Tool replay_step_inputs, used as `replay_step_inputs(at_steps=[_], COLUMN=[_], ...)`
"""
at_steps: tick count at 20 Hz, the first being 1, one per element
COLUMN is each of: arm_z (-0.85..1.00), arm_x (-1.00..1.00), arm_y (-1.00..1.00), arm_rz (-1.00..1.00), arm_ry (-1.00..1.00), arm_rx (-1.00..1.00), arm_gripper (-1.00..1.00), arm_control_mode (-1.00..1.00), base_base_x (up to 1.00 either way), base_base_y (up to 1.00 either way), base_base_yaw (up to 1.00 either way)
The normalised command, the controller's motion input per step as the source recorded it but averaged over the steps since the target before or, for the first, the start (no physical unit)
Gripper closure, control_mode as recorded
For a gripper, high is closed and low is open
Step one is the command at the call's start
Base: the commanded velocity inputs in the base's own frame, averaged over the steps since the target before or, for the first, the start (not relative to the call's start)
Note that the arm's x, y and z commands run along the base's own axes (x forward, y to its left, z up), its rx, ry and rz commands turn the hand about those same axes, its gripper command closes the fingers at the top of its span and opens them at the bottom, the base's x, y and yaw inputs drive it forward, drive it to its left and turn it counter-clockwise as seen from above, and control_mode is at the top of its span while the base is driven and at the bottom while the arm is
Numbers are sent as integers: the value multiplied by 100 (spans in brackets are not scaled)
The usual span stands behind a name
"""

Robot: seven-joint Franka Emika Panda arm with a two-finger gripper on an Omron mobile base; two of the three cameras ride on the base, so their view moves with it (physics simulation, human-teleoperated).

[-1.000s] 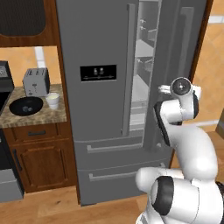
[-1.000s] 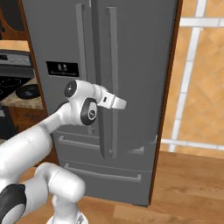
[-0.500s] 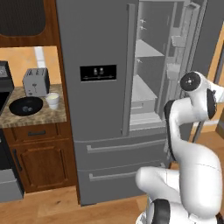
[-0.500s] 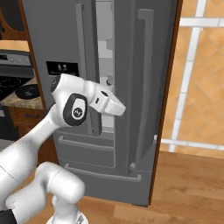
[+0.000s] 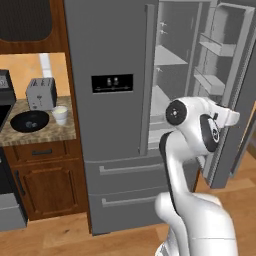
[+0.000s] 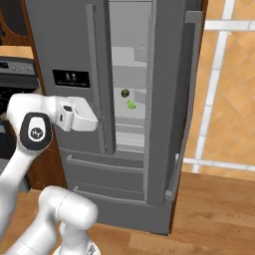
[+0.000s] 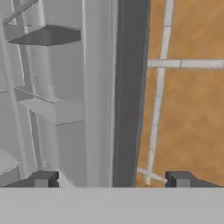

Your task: Grab a lemon wedge from the fridge and one ice cube from the ice bowl, and put them in the glass of lemonade.

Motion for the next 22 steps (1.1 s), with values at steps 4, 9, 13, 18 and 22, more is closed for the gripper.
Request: replay_step_inputs(at_steps=[4, 9, 13, 18, 22], arm_z=[0, -7, 0, 0, 0], arm_x=[100, 100, 87, 62, 29], arm_y=[37, -17, -83, -100, -100], arm_rz=[-25, -10, -9, -3, 0], arm_ry=[-6, 12, 7, 0, -2], arm_rx=[-8, 0, 12, 17, 19], arm_gripper=[-100, -100, -100, -100, -100], arm_control_mode=[-100, -100, -100, -100, -100], base_base_x=[0, 0, 0, 0, 0], base_base_y=[0, 0, 0, 0, 0], base_base_yaw=[0, 0, 0, 0, 0])
